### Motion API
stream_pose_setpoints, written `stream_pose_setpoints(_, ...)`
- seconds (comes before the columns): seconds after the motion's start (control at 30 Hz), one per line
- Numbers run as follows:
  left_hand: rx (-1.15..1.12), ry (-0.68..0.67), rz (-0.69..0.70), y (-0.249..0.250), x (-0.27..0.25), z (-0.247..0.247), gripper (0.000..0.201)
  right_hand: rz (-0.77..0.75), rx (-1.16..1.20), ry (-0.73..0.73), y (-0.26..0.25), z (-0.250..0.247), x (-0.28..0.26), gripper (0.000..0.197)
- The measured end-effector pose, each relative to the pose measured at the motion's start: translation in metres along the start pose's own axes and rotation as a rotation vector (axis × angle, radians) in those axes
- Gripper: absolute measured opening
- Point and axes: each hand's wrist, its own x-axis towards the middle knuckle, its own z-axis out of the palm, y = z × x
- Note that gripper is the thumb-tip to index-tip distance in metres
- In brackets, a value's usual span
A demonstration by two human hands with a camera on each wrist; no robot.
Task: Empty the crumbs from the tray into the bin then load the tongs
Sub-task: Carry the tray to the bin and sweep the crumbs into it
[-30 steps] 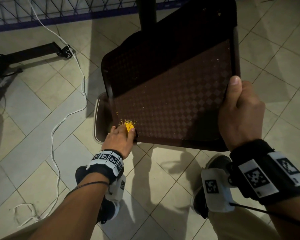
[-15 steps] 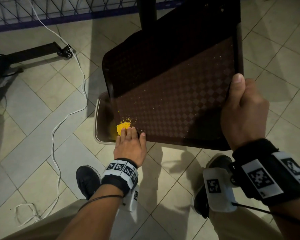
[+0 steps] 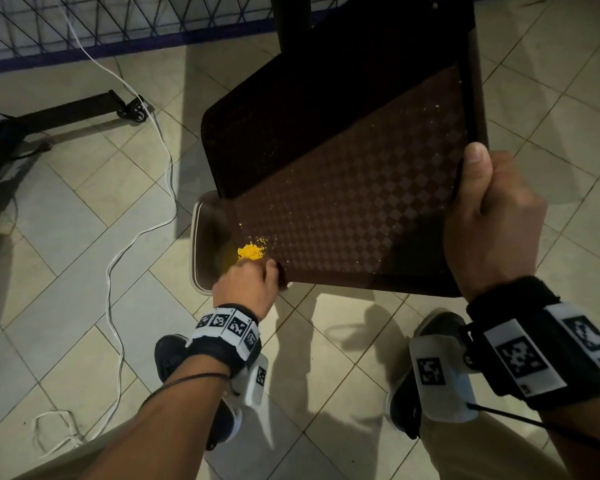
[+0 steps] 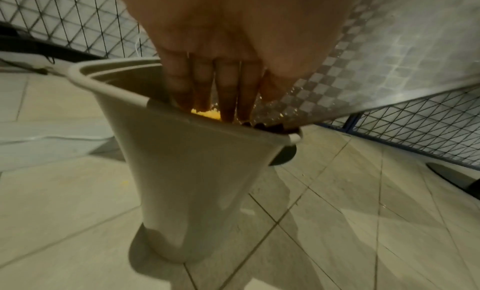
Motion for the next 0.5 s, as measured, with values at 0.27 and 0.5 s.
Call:
stream_pose_setpoints(0.27,-0.197,0.027,0.034,-0.009,0.035,0.007,0.066,-0.048,0.028,0.043,-0.007,-0.006,0.004,0.042)
stream_pose_setpoints(0.5,-0.126,0.047,0.08,-0.013,0.021,0.017,0.06,-0.033,0.024,0.059,-0.009,-0.011,0.007,0.042)
